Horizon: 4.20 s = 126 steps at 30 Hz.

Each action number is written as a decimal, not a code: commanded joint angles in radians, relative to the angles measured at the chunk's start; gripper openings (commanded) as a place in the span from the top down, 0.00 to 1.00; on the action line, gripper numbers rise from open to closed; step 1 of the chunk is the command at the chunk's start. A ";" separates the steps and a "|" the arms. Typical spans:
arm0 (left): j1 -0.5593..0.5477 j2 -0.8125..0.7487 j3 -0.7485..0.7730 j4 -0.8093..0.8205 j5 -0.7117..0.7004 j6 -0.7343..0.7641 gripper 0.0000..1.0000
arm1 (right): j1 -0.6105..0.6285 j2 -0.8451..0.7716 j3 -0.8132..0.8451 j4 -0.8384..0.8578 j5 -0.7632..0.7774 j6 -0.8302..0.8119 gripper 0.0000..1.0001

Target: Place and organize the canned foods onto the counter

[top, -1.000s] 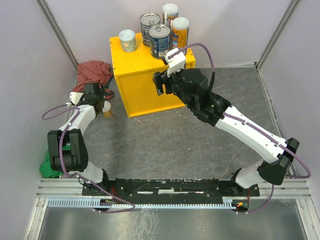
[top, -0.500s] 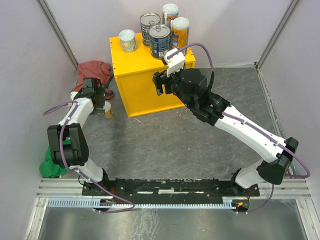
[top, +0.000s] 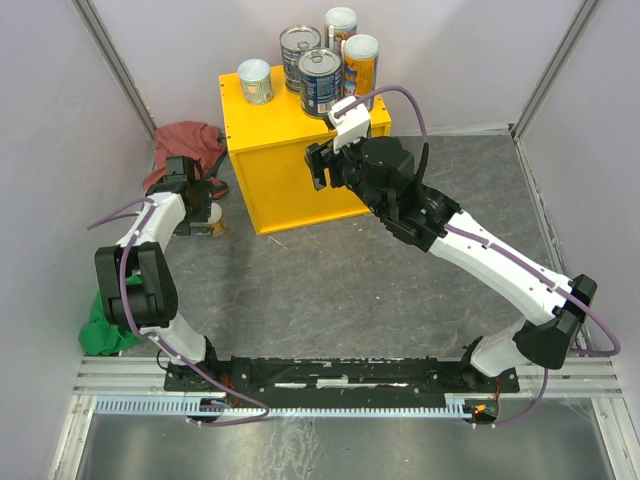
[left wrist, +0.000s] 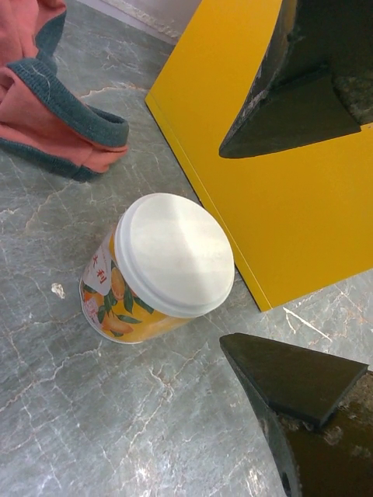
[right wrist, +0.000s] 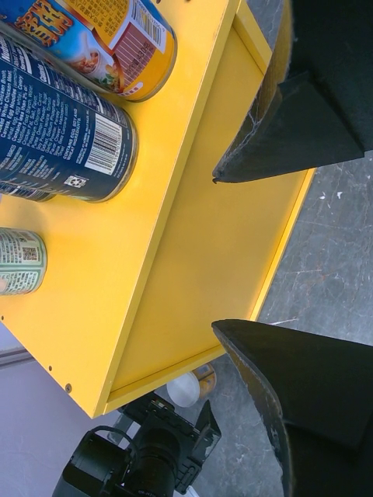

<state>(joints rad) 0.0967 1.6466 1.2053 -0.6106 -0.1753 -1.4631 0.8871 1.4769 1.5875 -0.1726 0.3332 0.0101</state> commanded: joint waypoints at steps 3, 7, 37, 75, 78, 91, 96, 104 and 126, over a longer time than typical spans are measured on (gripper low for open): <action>0.014 0.006 0.056 -0.040 0.022 -0.056 0.01 | -0.008 0.007 0.028 0.053 -0.001 -0.007 0.21; 0.014 0.036 0.048 -0.037 0.042 -0.060 0.01 | -0.012 0.003 0.024 0.052 0.001 -0.009 0.21; 0.050 0.132 -0.056 0.222 0.164 0.018 0.04 | -0.039 0.044 0.033 0.056 -0.003 0.005 0.21; 0.042 -0.256 -0.415 0.314 0.210 0.209 0.62 | -0.034 -0.042 -0.006 0.027 -0.048 0.082 0.22; 0.035 -0.303 -0.453 0.314 0.225 0.241 0.63 | -0.031 -0.054 -0.014 0.023 -0.048 0.086 0.22; -0.166 -0.416 -0.532 0.295 0.186 0.320 0.61 | -0.025 -0.103 -0.059 0.007 -0.037 0.097 0.22; -0.201 -0.544 -0.467 0.217 0.018 0.328 0.57 | -0.019 -0.103 -0.059 0.007 -0.039 0.098 0.22; -0.193 -0.546 -0.296 0.081 -0.360 0.297 0.37 | -0.008 -0.082 -0.035 0.006 -0.062 0.102 0.22; 0.179 -0.176 -0.156 0.211 -0.130 0.342 0.23 | -0.007 -0.087 -0.073 0.043 -0.073 0.085 0.22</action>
<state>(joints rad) 0.2417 1.4101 1.0153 -0.4847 -0.4072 -1.2091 0.8753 1.4059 1.5196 -0.1867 0.2657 0.1074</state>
